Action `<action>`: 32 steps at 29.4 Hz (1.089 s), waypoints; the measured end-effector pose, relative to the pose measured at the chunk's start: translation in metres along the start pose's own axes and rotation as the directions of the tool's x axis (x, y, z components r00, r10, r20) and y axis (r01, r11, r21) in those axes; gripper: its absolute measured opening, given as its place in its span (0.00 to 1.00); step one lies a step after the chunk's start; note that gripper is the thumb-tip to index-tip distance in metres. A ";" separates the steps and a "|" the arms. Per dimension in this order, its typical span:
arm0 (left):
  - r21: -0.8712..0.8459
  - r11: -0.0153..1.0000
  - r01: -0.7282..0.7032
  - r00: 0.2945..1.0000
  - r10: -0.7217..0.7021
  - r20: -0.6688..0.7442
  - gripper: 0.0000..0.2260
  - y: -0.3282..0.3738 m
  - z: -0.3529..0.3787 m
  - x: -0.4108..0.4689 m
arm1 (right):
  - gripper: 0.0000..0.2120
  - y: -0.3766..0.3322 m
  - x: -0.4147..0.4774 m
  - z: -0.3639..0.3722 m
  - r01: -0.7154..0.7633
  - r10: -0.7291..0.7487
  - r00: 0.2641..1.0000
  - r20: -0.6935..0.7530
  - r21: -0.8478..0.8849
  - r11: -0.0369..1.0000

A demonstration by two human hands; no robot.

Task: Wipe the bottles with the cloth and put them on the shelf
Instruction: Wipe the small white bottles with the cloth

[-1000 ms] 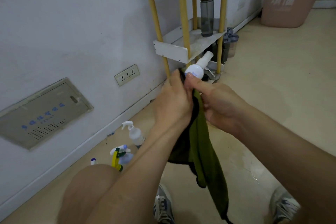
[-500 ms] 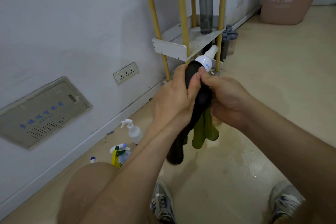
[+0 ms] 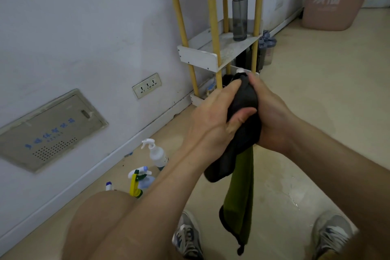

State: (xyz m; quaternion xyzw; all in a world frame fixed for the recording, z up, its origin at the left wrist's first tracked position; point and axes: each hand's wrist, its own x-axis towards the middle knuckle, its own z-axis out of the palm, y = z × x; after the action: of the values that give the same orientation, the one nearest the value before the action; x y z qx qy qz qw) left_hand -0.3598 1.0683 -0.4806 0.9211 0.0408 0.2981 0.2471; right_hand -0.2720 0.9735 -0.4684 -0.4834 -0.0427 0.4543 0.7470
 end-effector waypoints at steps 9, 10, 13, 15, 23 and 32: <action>-0.056 0.995 0.088 0.930 -0.102 -0.353 0.06 0.000 0.006 -0.003 | 0.23 0.004 -0.004 0.008 0.081 -0.078 0.995 0.065 -0.045 0.996; -0.249 0.953 0.172 0.927 -0.242 -0.287 0.05 -0.001 0.003 -0.002 | 0.22 0.003 -0.002 0.008 0.165 -0.165 0.986 0.015 -0.107 0.980; -0.728 0.593 0.343 0.858 -0.514 -0.014 0.06 0.000 -0.004 0.001 | 0.17 0.003 0.002 0.009 0.396 -0.430 0.903 -0.018 -0.358 0.846; -0.746 0.525 0.409 0.835 -0.546 0.074 0.12 0.003 -0.003 0.004 | 0.15 0.008 0.005 0.009 0.490 -0.561 0.827 0.022 -0.517 0.702; -0.636 0.459 0.621 0.704 -0.684 0.193 0.29 -0.010 -0.011 0.017 | 0.23 0.020 0.009 0.010 0.470 -0.581 0.761 0.289 -0.863 0.186; -0.457 0.738 0.496 0.812 -0.581 -0.056 0.09 -0.026 -0.032 0.019 | 0.27 0.000 -0.004 0.010 0.383 -0.480 0.844 0.239 -0.895 0.228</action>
State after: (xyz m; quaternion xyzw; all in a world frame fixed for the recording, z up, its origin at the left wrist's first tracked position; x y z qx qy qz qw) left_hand -0.3610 1.1094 -0.4606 0.7597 0.2651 0.3033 0.5104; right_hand -0.2794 0.9774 -0.4615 -0.8022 -0.3870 0.1046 0.4424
